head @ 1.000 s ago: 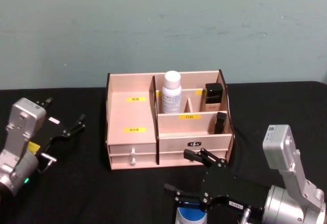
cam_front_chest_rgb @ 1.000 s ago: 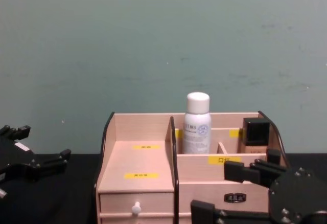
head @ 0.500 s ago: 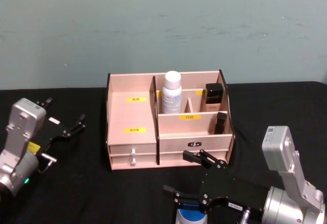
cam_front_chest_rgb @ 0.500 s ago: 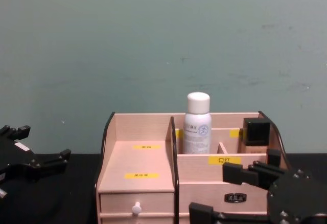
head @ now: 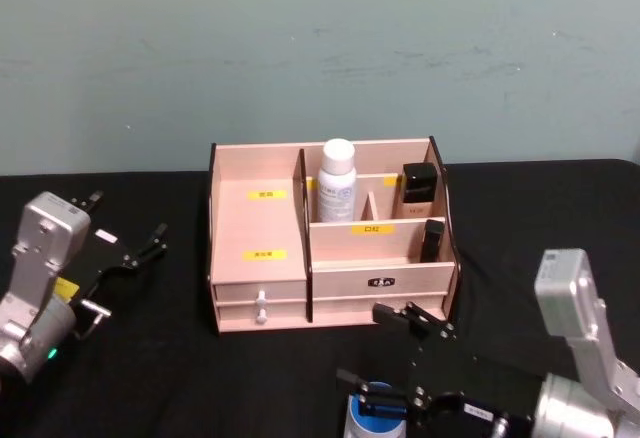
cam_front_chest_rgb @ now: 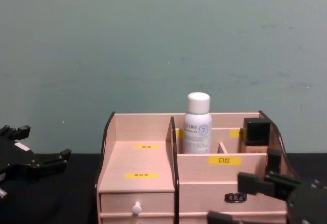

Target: Pick up the facial cleanser and watermelon frost from the table and place them into the tiered storage box.

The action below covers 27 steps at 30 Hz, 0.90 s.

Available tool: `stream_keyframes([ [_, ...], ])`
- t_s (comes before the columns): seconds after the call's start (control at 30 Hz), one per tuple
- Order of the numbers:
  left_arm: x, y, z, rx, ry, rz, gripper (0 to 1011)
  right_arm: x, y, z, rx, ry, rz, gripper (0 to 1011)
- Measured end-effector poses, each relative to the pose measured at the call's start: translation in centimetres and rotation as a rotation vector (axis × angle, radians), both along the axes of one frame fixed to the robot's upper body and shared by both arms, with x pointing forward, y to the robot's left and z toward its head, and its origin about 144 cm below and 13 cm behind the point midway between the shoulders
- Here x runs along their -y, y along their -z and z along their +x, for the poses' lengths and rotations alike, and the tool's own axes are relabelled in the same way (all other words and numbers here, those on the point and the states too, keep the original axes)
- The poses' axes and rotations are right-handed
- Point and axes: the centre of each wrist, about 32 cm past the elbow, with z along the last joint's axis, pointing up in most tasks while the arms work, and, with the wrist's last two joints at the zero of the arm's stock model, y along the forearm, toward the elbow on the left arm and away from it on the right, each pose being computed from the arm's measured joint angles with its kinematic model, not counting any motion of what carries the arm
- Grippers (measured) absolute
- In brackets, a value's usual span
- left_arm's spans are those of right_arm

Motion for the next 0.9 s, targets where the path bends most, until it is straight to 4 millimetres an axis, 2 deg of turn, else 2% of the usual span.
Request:
stream_keyframes([
  [0.3, 0.0, 0.0, 0.0, 0.000, 0.000, 0.000, 1010, 1.2, -0.1, -2.5, -0.037, -0.001, -0.027, 1003],
  [0.57, 0.0, 0.0, 0.0, 0.000, 0.000, 0.000, 1010, 1.3, 0.0, -4.6, -0.068, -0.013, -0.050, 1003],
  [0.9, 0.0, 0.0, 0.0, 0.000, 0.000, 0.000, 1010, 1.6, 0.3, -6.2, -0.090, -0.007, -0.068, 1003],
])
